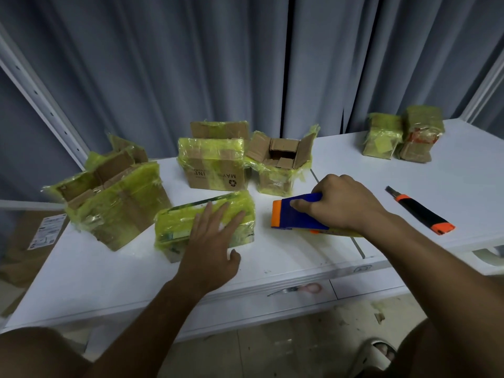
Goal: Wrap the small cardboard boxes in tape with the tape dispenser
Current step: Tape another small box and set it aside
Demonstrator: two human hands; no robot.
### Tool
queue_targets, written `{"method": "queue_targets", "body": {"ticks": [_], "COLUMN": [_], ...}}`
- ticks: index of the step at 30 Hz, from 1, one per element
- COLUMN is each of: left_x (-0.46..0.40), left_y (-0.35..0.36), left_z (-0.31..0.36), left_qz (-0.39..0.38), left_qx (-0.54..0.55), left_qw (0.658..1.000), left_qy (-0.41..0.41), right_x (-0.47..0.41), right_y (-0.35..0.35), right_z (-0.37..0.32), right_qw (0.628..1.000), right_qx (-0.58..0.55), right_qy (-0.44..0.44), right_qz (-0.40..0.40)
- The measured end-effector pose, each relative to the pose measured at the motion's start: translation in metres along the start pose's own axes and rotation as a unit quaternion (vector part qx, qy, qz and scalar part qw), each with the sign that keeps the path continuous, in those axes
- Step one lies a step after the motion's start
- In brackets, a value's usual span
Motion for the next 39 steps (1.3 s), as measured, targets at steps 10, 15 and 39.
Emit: {"method": "queue_targets", "body": {"ticks": [10,15,39], "left_x": [-0.002,-0.003,0.013], "left_y": [0.002,-0.001,-0.016], "left_z": [0.012,0.016,-0.008], "left_qz": [0.025,0.016,-0.023], "left_qx": [0.072,0.082,0.199], "left_qw": [0.997,0.996,0.98], "left_qy": [0.024,0.029,0.009], "right_x": [0.003,0.006,0.012], "right_y": [-0.003,-0.003,-0.014], "right_z": [-0.009,-0.01,-0.026], "right_qw": [0.999,0.999,0.962], "right_qx": [-0.014,-0.016,-0.233], "right_qy": [-0.033,-0.044,-0.106], "right_qz": [0.012,0.003,-0.09]}}
Point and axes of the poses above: each hand's wrist, its own x-axis away from the middle knuckle, its own y-axis out of the palm, z = x × y, the point moved 6 cm from there along -x, towards the middle knuckle, and after that the axes turned 10 degrees about -y, right-handed, at the moved point
